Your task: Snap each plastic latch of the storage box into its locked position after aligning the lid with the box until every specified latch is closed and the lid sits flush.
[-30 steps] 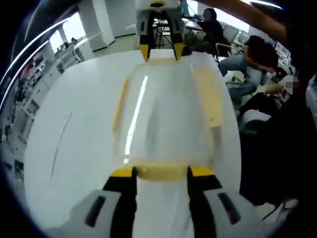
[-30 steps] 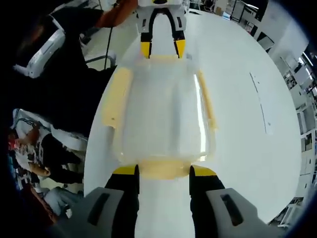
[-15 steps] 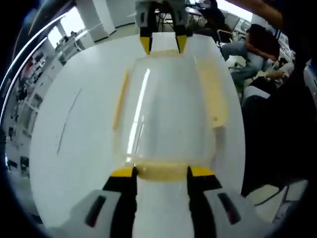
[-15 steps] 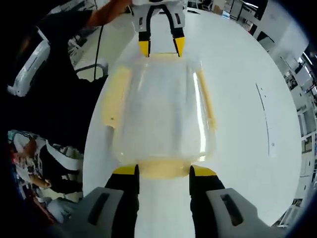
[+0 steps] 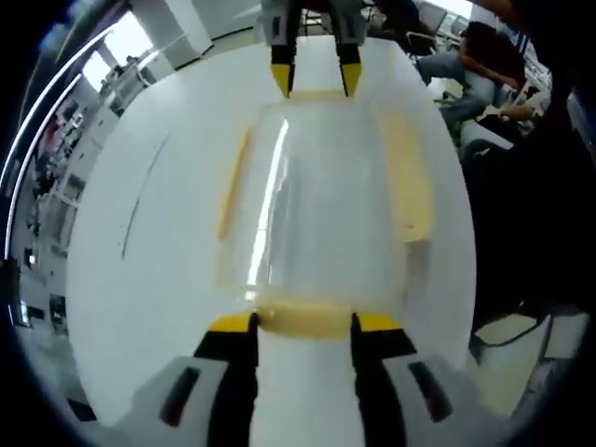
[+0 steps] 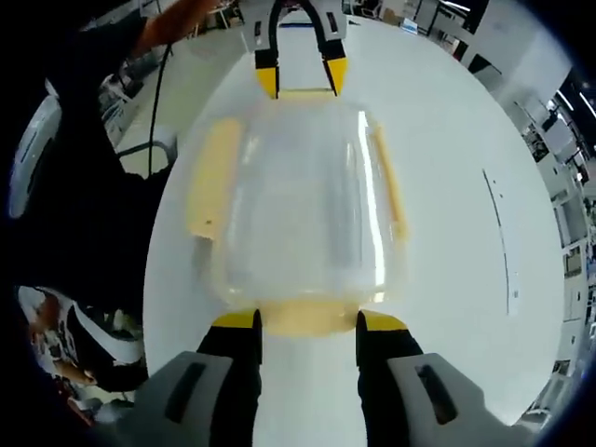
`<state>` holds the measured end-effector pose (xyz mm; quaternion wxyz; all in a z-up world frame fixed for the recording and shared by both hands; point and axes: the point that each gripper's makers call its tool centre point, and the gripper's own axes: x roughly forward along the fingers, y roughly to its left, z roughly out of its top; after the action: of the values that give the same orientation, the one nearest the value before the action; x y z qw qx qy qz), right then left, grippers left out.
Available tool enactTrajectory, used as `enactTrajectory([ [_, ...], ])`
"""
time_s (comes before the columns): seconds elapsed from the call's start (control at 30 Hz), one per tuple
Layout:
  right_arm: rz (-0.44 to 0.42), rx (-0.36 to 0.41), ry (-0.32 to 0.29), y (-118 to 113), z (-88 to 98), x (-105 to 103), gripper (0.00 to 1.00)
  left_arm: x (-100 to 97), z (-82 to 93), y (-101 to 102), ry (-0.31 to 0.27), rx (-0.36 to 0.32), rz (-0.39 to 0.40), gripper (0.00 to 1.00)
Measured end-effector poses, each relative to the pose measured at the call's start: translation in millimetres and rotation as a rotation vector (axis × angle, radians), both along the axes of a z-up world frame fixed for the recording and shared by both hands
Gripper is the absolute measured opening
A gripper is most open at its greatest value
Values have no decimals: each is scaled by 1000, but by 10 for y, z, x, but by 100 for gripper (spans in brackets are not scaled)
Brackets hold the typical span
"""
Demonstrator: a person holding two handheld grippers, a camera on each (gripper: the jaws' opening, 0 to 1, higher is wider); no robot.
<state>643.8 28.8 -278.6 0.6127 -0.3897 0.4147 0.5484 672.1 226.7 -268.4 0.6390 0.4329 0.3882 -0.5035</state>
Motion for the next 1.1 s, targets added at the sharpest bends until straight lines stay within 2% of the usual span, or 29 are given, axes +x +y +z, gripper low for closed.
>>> enactTrajectory([
  [0.13, -3, 7, 15, 67, -17, -24, 39, 2, -23, 70, 14, 8, -18, 37],
  [0.3, -22, 7, 21, 71, -16, -13, 39, 29, -25, 85, 8, -22, -23, 37],
  [0.5, -39, 26, 28, 131, -50, -44, 39, 45, -24, 150, 3, -18, -21, 37],
  [0.63, -28, 33, 12, 118, -51, -3, 39, 34, -30, 156, -1, -27, -14, 37],
  [0.8, -9, 37, 12, 118, -80, 5, 40, 24, -34, 167, 0, -56, -2, 37],
  [0.9, -16, 65, 7, 119, -76, -7, 40, 11, -39, 169, 10, -71, 10, 37],
  [1.03, 8, 79, -18, 110, -81, -15, 41, -4, 10, 174, 17, -89, 29, 37],
  [1.1, 26, 75, -32, 99, -79, -26, 42, -4, 73, 127, 25, -136, 45, 38],
])
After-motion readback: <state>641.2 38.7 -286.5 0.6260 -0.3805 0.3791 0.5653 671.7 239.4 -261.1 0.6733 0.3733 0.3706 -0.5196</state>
